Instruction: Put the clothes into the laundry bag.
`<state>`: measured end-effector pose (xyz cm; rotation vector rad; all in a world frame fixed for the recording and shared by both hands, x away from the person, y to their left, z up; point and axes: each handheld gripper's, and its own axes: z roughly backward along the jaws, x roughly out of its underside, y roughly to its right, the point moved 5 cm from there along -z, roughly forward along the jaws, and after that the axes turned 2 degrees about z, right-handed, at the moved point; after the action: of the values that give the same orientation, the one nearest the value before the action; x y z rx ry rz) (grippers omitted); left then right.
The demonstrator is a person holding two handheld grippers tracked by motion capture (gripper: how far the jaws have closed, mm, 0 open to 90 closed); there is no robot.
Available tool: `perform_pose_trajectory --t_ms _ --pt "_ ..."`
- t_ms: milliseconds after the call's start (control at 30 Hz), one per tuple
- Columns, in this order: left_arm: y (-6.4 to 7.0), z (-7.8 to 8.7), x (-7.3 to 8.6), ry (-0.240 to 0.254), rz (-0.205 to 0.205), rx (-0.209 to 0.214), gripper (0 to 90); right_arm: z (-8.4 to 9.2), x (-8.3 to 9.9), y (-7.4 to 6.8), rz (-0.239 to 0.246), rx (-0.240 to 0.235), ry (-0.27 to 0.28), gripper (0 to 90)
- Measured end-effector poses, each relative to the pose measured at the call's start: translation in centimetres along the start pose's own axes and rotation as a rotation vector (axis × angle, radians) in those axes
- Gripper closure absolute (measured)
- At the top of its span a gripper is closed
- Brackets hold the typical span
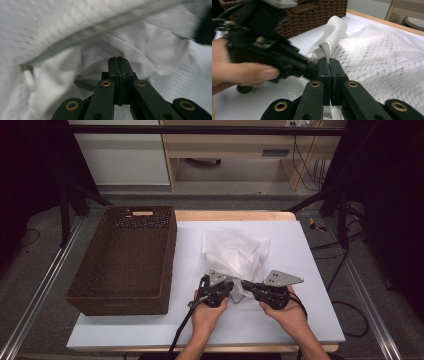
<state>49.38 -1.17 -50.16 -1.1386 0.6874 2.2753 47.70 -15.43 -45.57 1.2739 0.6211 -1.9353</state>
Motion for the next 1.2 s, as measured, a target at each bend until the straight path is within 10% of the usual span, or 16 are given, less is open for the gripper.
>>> perform_pose_trajectory --t_ms 333,1200 --pt "2.6 -0.1 1.1 -0.084 -0.066 0.061 90.0 0.1 0.0 0.5 -0.017 0.007 0.004 89.5" --pt "0.9 -5.1 -1.6 -0.077 -0.038 -0.01 90.0 0.5 0.4 0.3 -0.016 0.005 -0.02 89.6"
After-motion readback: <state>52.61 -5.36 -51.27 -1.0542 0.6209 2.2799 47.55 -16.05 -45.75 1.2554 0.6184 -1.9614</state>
